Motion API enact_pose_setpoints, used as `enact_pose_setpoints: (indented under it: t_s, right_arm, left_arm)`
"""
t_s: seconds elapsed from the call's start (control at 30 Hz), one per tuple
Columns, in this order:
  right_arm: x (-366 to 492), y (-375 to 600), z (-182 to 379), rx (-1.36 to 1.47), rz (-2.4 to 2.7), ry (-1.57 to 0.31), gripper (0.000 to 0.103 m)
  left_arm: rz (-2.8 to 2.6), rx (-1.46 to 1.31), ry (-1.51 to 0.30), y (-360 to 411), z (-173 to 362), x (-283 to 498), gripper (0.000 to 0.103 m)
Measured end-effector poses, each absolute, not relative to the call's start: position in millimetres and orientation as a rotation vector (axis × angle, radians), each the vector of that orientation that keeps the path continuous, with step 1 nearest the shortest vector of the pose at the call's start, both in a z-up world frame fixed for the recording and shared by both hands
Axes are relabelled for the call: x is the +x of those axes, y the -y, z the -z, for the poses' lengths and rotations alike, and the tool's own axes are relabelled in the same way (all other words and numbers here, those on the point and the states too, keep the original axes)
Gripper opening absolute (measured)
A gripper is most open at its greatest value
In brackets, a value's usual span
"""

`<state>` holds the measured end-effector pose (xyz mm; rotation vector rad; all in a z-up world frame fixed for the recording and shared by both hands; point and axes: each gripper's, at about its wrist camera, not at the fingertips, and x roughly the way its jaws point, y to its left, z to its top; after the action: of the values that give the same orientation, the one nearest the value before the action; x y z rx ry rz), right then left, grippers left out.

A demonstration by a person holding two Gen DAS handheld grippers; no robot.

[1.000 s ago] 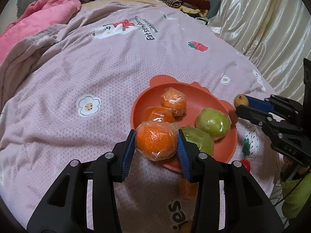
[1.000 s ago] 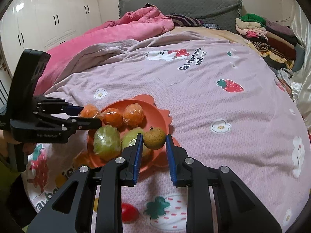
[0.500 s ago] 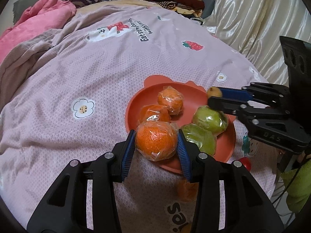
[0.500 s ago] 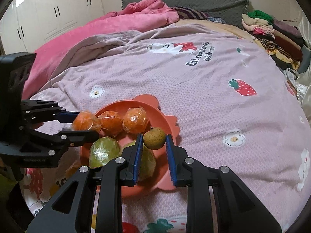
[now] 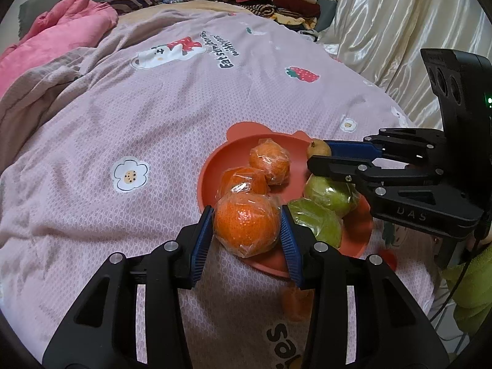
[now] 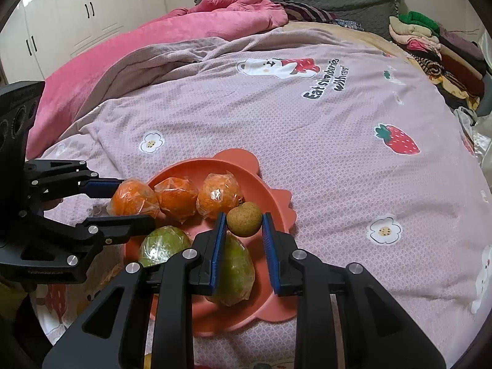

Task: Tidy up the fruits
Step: 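Carry the bagged orange in the left tool and the brown fruit in the right tool over the plate, then open the right tool to drop the brown fruit while the left tool releases the orange into the plate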

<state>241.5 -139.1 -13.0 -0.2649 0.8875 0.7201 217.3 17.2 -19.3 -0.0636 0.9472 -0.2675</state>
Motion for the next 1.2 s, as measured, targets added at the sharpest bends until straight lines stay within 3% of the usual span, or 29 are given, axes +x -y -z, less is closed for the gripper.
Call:
enact_pose_setpoints:
  t_s: [0.27, 0.6, 0.93, 1.07, 1.2]
  right_arm:
    - [239.7, 145.2, 9.9, -0.248, -0.703, -0.878, 0.024]
    - [222.5, 160.6, -1.5, -0.23, -0.69, -0.841, 0.042]
    - [201.6, 174.2, -5.0, -0.192, -0.684, -0.83, 0.047]
    - [196.9, 177.5, -5.8, -0.195, -0.679, -0.829, 0.049]
    - [193.7, 179.0, -4.6, -0.188, -0.678, -0.833, 0.051]
  left_arm:
    - [0.27, -0.085, -0.934, -17.5, 20.1, 218.0, 0.034]
    - [0.278, -0.114, -0.925, -19.6, 20.8, 218.3, 0.034]
    - [0.278, -0.129, -0.922, -20.4, 21.1, 218.8, 0.034]
    - [0.279, -0.133, -0.916, -21.3, 19.0, 217.8, 0.042]
    - [0.274, -0.126, -0.912, -21.1, 17.5, 215.6, 0.042]
